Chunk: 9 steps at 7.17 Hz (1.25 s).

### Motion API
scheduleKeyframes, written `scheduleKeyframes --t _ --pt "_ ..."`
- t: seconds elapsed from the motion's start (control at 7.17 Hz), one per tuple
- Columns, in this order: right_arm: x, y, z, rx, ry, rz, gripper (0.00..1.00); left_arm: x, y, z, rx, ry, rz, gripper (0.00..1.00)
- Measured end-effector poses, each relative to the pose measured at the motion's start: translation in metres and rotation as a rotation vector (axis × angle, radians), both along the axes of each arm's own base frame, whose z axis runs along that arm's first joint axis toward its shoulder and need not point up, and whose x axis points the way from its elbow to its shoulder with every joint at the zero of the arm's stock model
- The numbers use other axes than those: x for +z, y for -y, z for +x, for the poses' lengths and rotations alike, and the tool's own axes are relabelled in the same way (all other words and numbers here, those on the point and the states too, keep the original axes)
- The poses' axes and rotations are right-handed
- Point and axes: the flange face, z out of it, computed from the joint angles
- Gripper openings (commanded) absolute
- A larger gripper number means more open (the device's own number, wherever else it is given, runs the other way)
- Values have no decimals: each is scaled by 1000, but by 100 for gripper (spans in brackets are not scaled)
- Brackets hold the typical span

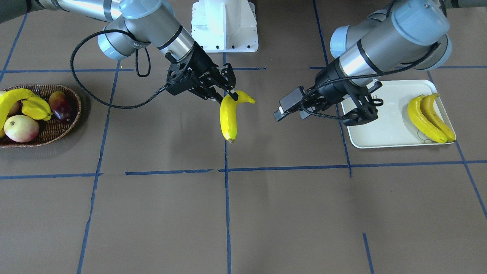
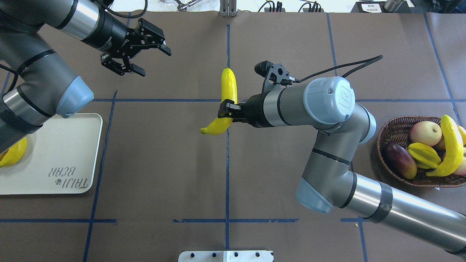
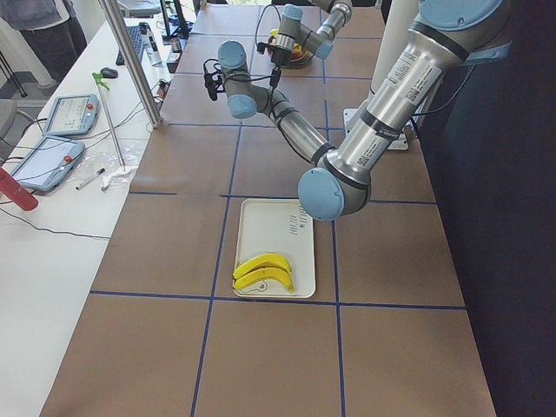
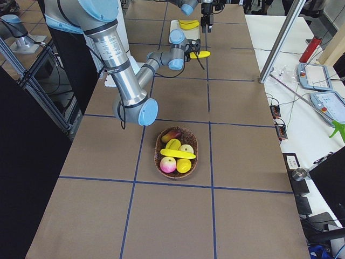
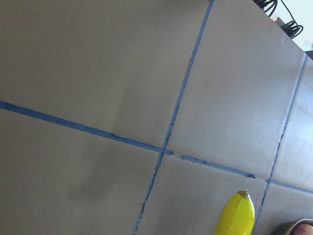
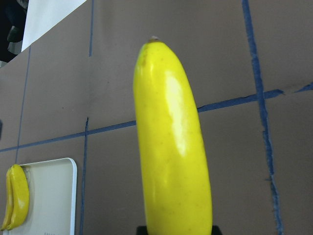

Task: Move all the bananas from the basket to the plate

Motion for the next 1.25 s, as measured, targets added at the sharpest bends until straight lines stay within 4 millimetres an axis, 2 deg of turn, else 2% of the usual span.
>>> scheduleKeyframes --t 0.28,0.7,0.84,1.12,1.25 --pt "-18 -7 -8 -6 23 7 3 -20 -13 36 -26 -5 -9 100" --pt "-29 -12 -11 -14 37 13 3 -27 -31 71 -35 3 1 100" --pt "-31 -13 -11 -15 41 15 3 -26 -38 82 -35 8 5 93" --pt "-33 -14 -11 -18 44 16 3 -26 -48 97 -35 15 10 57" --pt "-33 -14 -11 -18 45 17 4 -25 -49 99 -35 17 10 32"
